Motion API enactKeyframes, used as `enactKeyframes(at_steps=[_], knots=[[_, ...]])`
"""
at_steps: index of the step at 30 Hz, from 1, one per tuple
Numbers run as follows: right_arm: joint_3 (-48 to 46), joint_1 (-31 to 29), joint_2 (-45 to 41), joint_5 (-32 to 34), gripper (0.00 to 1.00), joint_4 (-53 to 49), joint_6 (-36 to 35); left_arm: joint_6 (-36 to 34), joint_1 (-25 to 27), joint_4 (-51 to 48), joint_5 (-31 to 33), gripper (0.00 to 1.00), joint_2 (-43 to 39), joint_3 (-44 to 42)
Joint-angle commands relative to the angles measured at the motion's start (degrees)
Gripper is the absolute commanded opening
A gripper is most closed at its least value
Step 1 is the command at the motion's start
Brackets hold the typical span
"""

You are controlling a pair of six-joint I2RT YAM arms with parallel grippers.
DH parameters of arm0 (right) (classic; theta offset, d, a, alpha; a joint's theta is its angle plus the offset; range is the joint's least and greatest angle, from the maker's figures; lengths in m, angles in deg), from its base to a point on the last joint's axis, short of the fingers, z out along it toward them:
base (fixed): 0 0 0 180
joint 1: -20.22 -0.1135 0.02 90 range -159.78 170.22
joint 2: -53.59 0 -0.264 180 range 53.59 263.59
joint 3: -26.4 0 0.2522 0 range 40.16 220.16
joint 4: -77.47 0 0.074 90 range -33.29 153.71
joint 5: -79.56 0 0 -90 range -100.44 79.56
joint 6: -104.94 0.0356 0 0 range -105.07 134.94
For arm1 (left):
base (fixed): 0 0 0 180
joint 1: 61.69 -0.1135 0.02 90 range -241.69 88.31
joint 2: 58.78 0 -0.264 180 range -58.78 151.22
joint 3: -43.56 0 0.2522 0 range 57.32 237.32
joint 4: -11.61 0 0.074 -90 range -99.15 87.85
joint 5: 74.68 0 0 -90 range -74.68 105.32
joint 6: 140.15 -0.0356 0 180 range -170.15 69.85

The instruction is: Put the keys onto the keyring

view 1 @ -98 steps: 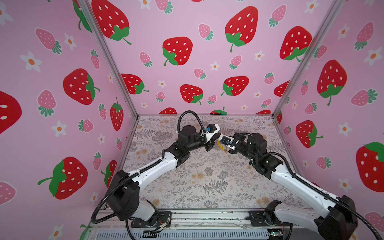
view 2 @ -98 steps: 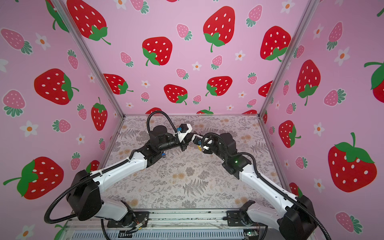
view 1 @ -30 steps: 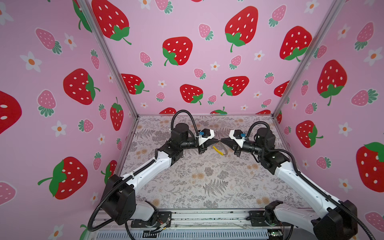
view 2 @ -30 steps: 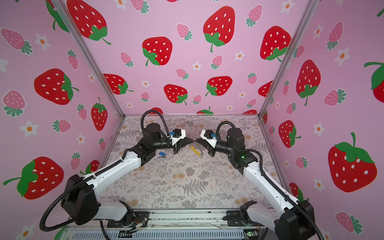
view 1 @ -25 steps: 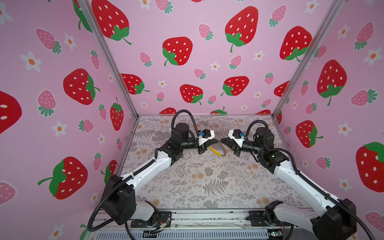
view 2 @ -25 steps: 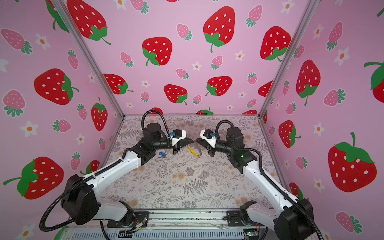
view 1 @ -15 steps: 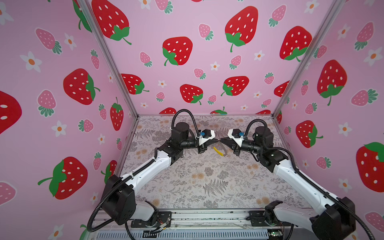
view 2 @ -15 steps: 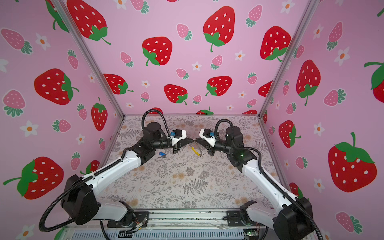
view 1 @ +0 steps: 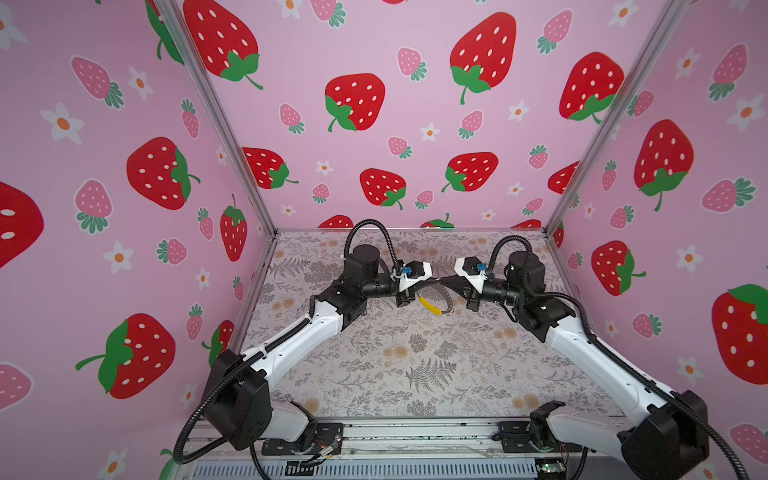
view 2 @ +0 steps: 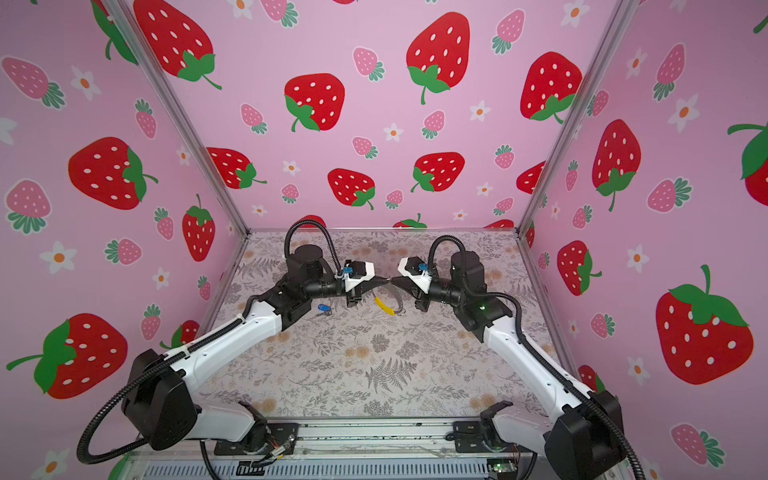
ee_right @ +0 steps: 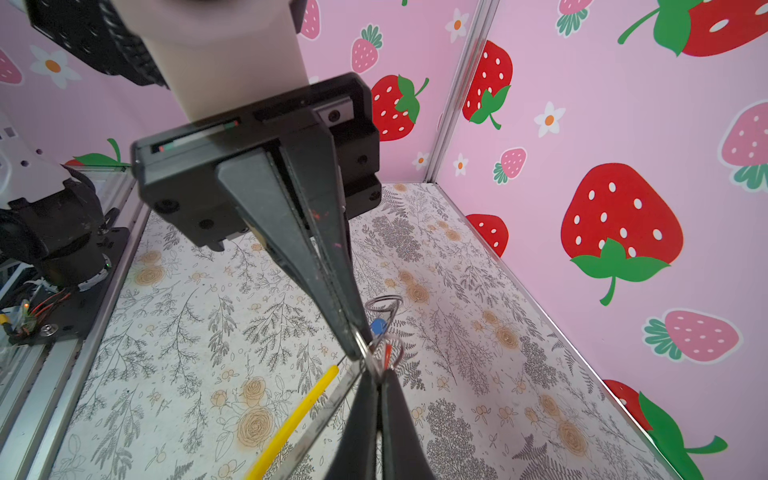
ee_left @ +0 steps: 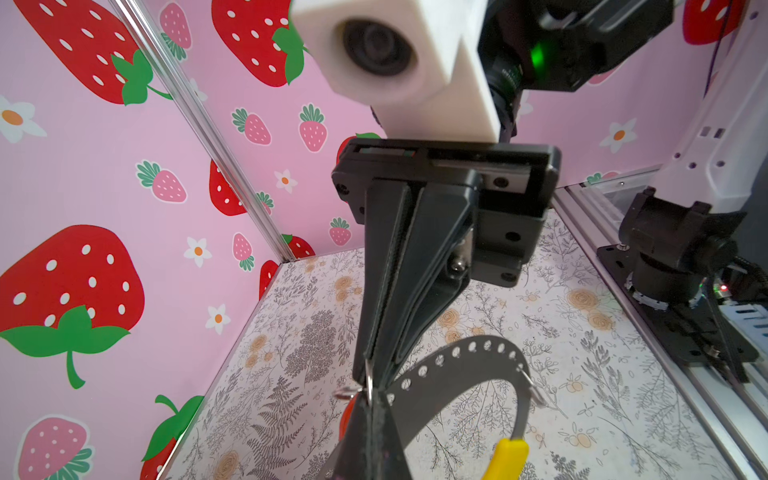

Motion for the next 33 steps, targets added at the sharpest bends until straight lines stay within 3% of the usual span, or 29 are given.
enactKeyframes(at_steps=[1,3,5,12,20,26,33], knots=[[2.1,0.2,0.3,-0.7,0.02,-0.7,-0.9,-2.4,0.7,-1.4,0.0,0.0,-1.4,2.9],[2.4,0.2,0.4,-0.2,0.02,-1.1,-0.8,-3.1,1.0,-2.5,1.2,0.0,-1.4,3.3],[2.9,0.2,0.6,0.3,0.0,-2.2,-1.1,-3.7,1.1,-4.1,2.6,0.12,-1.4,3.8],[6.7,0.2,2.9,4.8,0.0,-9.8,-1.8,-7.5,2.1,-11.3,11.3,0.32,-1.5,6.1],[10.4,-0.8,5.7,11.0,0.0,-17.4,-1.7,-12.0,3.5,-13.1,22.5,0.33,-2.2,5.9],[16.4,-2.6,8.7,16.6,0.0,-25.4,0.1,-13.2,4.9,-10.6,26.4,0.28,-1.1,5.0],[20.6,-3.8,10.2,18.4,0.0,-30.4,1.8,-14.8,6.8,-5.6,32.0,0.27,-0.4,3.5]])
